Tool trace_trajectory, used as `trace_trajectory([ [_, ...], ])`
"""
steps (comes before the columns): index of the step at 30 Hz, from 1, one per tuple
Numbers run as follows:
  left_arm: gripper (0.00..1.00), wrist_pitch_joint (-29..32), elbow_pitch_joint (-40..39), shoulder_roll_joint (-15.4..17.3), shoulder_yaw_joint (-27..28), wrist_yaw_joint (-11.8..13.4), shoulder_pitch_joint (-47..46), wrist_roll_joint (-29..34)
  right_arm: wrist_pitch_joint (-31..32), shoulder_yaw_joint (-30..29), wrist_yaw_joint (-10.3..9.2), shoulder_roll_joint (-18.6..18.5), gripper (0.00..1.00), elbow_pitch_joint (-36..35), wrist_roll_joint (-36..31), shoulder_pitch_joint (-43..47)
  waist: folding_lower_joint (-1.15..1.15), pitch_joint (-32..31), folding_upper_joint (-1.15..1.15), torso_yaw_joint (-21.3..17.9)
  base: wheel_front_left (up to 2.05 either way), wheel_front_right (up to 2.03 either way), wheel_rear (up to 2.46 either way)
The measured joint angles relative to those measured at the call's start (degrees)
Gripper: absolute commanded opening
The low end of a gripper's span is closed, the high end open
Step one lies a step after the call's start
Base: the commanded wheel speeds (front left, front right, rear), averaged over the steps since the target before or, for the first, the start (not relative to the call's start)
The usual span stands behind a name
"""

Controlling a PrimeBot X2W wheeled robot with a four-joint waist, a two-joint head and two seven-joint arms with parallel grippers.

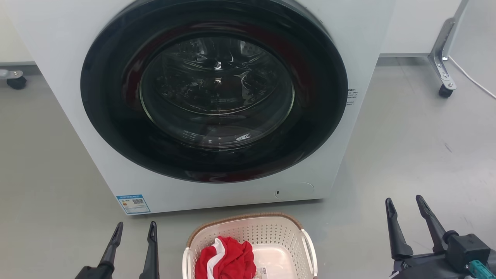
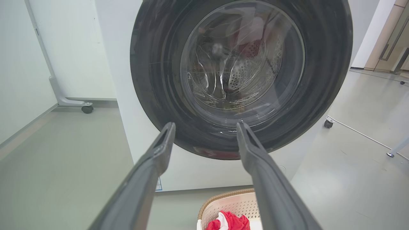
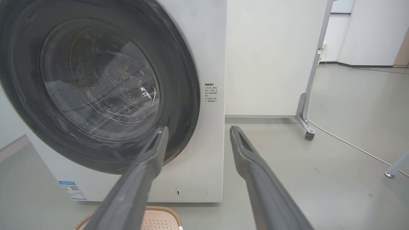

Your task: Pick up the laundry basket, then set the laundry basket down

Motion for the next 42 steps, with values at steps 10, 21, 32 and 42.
trace_trajectory([
  [10,0.00,0.57,1.30,-0.71,-0.18,-0.04,0.53,0.14,0.81,-0.02,0.11,1.48,0.00,1.11,-0.89,1.75,0.00,0.09,0.00,0.11,0.00,0.00,0.00],
  [21,0.00,1.86,2.91,-1.23,1.55,-1.12,0.22,-5.67,2.58,-2.53,1.15,2.68,0.00,2.30,5.30,1.81,0.00,0.08,0.00,0.18,0.00,0.00,0.00],
  [32,0.00,3.72,4.79,-1.98,3.41,-2.64,-0.57,-14.68,4.85,-5.11,2.76,3.99,0.00,3.48,13.55,0.87,0.00,0.03,0.00,0.25,0.00,0.00,0.00],
  [42,0.00,5.00,6.60,-2.69,5.05,-4.09,-1.69,-21.93,6.88,-7.44,4.13,5.20,0.00,4.70,20.73,0.52,0.00,-0.02,0.00,0.32,0.00,0.00,0.00],
])
